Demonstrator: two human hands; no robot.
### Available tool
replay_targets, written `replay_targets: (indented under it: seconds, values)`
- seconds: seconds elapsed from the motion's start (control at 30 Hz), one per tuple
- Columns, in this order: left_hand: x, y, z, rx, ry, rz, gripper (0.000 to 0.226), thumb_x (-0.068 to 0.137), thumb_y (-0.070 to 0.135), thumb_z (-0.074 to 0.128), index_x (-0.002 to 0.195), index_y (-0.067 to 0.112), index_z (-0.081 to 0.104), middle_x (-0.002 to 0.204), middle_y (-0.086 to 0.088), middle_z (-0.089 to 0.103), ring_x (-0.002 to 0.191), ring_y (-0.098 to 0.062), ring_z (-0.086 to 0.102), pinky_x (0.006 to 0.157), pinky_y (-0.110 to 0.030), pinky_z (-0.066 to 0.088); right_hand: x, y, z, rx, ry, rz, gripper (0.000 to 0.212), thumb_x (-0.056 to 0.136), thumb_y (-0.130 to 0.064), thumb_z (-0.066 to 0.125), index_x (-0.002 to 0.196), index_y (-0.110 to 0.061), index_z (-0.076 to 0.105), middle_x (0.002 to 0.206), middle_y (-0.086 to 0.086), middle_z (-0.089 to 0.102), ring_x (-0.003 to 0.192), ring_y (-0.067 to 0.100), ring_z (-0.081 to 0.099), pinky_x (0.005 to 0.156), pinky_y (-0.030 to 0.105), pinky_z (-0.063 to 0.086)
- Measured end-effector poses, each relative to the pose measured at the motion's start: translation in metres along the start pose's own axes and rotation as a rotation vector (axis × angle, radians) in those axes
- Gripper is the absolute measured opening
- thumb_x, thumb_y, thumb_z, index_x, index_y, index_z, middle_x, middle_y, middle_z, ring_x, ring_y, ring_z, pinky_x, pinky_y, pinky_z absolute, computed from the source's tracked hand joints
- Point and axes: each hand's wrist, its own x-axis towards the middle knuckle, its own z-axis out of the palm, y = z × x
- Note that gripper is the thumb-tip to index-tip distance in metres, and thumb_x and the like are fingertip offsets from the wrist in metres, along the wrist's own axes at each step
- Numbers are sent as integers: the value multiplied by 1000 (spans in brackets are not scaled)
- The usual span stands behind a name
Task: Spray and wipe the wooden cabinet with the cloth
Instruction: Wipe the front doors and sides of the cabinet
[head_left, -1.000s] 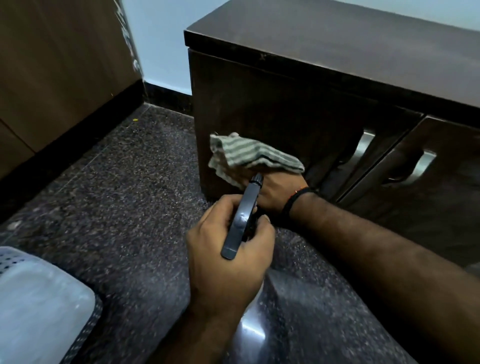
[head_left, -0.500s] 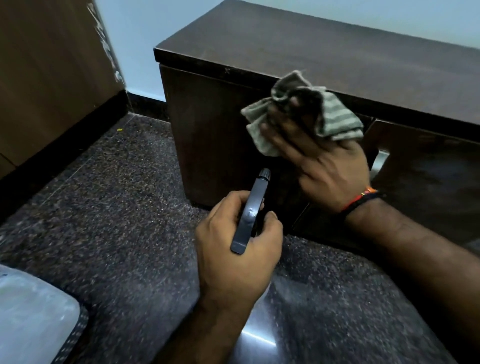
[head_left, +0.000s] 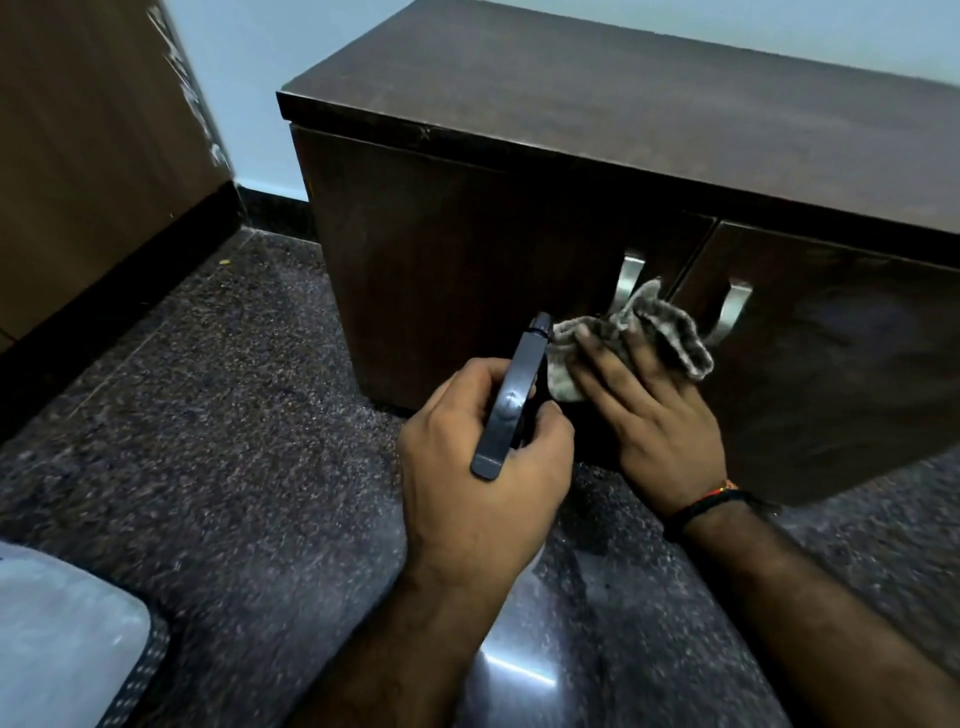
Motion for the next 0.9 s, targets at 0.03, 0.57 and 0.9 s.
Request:
replay_targets:
  seconds: [0.03, 0.57, 0.9]
  values:
    - [0, 1, 1, -6, -3, 2, 9, 78, 27, 76, 82, 24, 69, 69, 6, 66, 64, -11, 62, 57, -29, 51, -3, -1, 2, -13, -26, 9, 77, 85, -9, 76, 154, -16, 41, 166, 2, 23, 155, 29, 13, 119, 45, 25]
    - [5, 8, 9, -23, 18, -2, 11, 77, 27, 74, 78, 19, 66, 63, 0, 65, 63, -20, 66, 60, -42, 56, 62, 3, -19, -90, 183, -13, 57, 103, -22, 51, 157, -20, 33, 164, 2, 28, 153, 30, 12, 125, 48, 12]
    - [0, 27, 24, 3, -16, -18, 11, 78, 27, 72, 76, 18, 65, 59, -2, 66, 59, -22, 68, 60, -45, 57, 42, 36, -33, 16, -9, -330, 53, 92, -26, 71, 141, -13, 56, 157, 0, 44, 149, 18, 33, 107, 36, 35]
